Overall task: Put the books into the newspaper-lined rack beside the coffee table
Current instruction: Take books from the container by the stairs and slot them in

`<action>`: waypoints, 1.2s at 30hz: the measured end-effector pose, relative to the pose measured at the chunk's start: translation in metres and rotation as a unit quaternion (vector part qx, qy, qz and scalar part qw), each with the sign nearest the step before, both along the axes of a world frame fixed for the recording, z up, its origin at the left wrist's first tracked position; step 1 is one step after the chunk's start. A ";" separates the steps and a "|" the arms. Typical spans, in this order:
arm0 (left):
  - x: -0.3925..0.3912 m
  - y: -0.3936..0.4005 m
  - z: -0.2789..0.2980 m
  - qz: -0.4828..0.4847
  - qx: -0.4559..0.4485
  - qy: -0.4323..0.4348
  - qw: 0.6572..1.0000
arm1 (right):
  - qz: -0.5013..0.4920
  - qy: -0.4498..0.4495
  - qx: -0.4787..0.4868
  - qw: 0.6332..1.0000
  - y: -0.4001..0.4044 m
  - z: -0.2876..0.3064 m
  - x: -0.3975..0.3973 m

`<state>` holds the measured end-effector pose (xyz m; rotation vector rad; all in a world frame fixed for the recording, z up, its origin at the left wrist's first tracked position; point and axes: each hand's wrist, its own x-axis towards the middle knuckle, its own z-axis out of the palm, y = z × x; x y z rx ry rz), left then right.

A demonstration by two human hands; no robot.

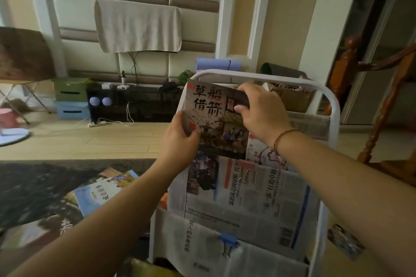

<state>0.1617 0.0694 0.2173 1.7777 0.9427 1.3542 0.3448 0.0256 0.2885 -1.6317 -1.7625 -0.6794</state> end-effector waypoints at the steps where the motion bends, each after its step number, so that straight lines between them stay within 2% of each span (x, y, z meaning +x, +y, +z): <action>1: 0.001 0.001 -0.002 -0.003 -0.003 0.002 1.000 | -0.002 -0.015 0.006 1.000 0.001 -0.003 0.001; 9: 0.001 0.005 -0.013 0.003 -0.031 0.070 0.997 | -0.094 -0.180 0.008 0.979 0.007 -0.043 0.011; 16: 0.002 0.006 -0.013 -0.005 -0.038 0.103 0.994 | -0.114 -0.192 -0.026 0.974 0.000 -0.061 0.013; 21: 0.003 0.005 -0.014 0.012 -0.026 0.213 0.977 | -0.114 -0.197 -0.043 0.973 0.000 -0.058 0.012; 27: 0.005 0.004 0.004 0.005 -0.088 0.177 0.980 | -0.109 -0.211 -0.055 0.970 0.001 -0.056 0.012; 33: 0.009 0.001 0.001 0.019 -0.039 0.312 0.949 | -0.101 -0.188 -0.066 0.975 -0.003 -0.059 0.013; 36: 0.016 -0.006 -0.001 0.039 -0.039 0.322 0.945 | -0.108 -0.194 -0.084 0.971 -0.011 -0.060 0.012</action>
